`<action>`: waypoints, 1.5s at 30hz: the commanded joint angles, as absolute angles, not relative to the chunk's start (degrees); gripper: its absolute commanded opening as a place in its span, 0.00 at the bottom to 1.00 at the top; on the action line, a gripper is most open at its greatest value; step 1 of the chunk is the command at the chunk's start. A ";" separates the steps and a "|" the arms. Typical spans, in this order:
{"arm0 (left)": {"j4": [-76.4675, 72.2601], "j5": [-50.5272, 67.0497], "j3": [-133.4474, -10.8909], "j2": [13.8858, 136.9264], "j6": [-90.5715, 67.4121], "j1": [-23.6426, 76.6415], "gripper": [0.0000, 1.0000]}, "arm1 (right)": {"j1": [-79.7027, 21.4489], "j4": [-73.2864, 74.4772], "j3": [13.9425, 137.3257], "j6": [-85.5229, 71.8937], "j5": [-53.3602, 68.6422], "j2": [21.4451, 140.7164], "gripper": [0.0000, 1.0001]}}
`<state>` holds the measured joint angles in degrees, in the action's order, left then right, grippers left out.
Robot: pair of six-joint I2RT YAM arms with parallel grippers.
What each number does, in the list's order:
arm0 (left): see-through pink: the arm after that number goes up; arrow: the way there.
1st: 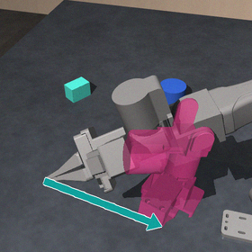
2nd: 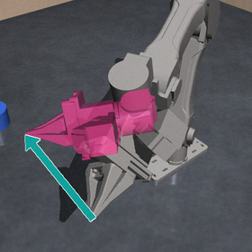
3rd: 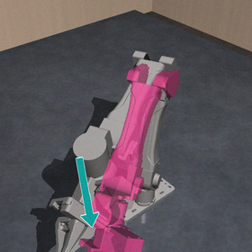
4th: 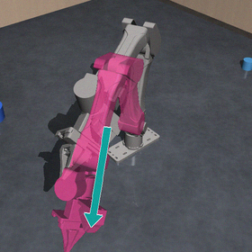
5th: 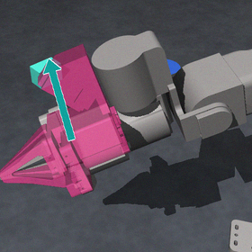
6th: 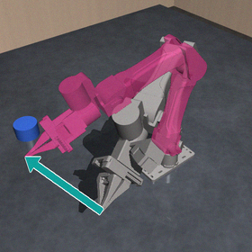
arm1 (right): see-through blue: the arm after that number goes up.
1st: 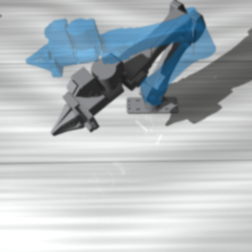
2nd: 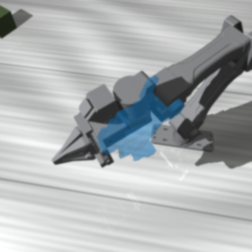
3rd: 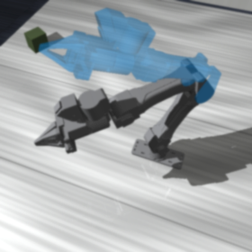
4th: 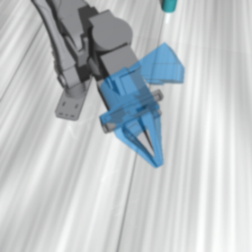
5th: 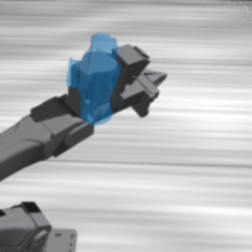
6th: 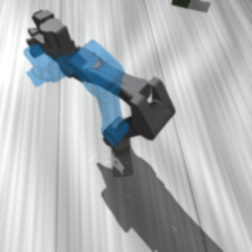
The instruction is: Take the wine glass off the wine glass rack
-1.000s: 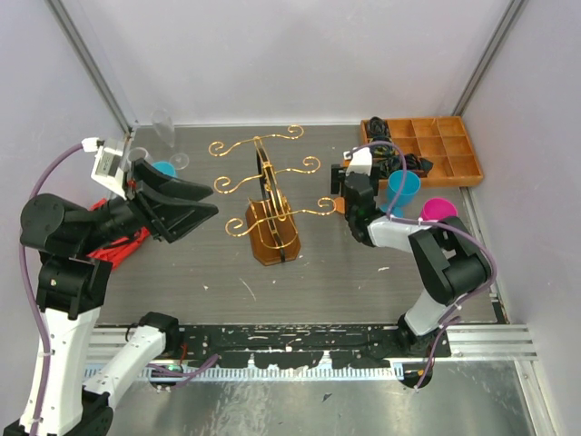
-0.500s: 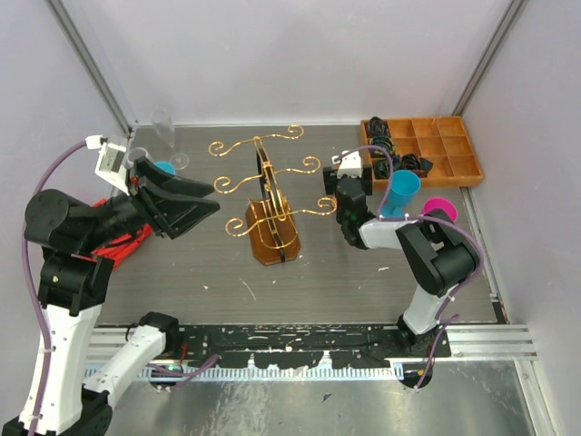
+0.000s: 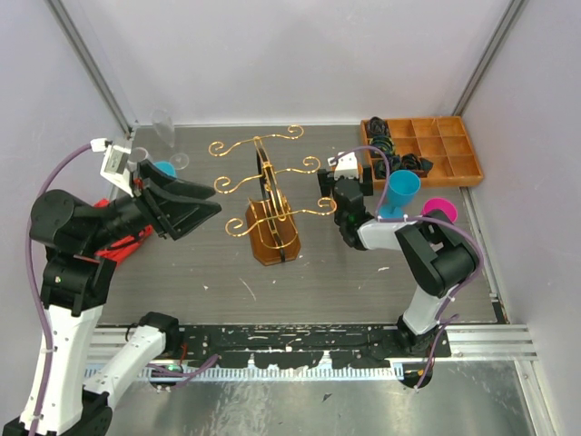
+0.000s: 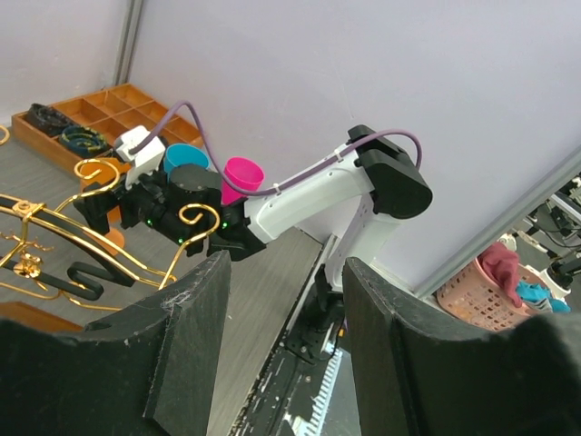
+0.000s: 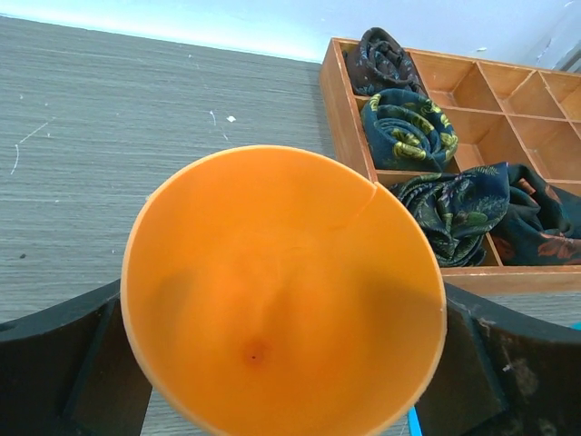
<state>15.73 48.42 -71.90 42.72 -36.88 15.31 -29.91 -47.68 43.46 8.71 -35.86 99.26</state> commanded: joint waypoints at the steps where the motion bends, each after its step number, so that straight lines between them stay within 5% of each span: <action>1: 16.41 48.12 -71.17 41.85 -35.95 15.48 0.59 | -30.02 -49.11 44.04 8.79 -37.59 95.53 1.00; 28: 13.15 45.75 -66.19 40.38 -38.58 15.49 0.59 | -30.06 -27.77 49.93 7.81 -32.02 72.74 1.00; 45: 15.58 43.40 -65.67 39.65 -38.99 15.50 0.59 | -30.06 -7.26 63.60 4.97 -31.39 69.71 0.98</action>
